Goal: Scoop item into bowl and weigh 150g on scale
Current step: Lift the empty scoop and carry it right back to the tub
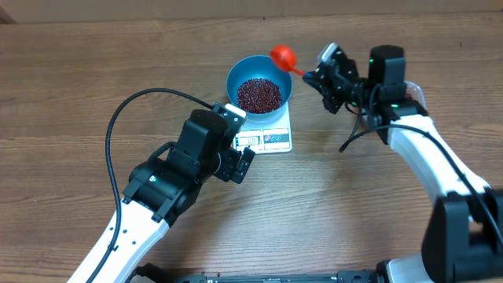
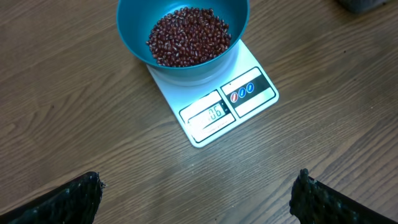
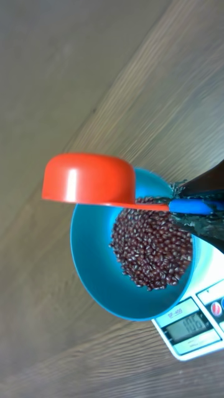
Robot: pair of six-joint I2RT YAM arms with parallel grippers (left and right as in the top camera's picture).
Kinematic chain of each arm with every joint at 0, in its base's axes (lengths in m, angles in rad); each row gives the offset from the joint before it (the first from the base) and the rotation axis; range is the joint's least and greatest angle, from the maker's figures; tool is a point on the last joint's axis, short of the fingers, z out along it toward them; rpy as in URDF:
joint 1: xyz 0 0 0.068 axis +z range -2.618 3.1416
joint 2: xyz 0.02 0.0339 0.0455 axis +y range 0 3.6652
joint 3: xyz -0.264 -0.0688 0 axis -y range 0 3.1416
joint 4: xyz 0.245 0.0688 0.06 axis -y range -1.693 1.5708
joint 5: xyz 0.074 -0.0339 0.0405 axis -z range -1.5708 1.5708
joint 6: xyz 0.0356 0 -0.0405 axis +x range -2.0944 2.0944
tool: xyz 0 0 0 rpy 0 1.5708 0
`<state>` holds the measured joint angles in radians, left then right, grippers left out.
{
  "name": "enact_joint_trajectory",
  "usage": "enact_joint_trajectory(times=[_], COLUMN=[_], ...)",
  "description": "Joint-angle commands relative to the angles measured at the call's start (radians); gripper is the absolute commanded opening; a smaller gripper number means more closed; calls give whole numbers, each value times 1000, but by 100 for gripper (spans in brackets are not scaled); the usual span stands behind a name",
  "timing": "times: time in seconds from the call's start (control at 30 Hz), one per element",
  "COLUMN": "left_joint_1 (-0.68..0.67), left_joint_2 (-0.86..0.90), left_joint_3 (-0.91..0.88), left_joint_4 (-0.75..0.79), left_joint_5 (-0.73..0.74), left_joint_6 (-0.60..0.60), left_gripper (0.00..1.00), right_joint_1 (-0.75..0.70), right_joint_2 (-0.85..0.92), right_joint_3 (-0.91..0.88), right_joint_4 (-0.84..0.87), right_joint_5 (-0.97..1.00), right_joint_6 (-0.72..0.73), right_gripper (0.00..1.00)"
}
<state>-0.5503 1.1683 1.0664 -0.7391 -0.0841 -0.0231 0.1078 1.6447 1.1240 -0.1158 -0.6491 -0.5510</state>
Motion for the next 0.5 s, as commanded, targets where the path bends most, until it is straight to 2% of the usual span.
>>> enact_joint_trajectory(times=[0.0, 0.1, 0.27, 0.47], left_joint_1=[-6, -6, -6, -6], left_joint_2=[5, 5, 5, 5], left_joint_3=[-6, -6, -6, -6], left_joint_4=[2, 2, 2, 2], left_joint_5=[-8, -8, -8, -8], left_joint_6=[-7, -7, -7, -7], left_gripper=[100, 99, 100, 100], right_joint_1=[-19, -31, -69, -138], right_joint_2=[-128, -207, -311, -335], right_joint_3=[37, 37, 37, 37], right_joint_4=[-71, -211, -394, -511], right_joint_5=[105, 242, 509, 639], right_joint_6=[109, 118, 246, 322], right_gripper=[4, 4, 4, 4])
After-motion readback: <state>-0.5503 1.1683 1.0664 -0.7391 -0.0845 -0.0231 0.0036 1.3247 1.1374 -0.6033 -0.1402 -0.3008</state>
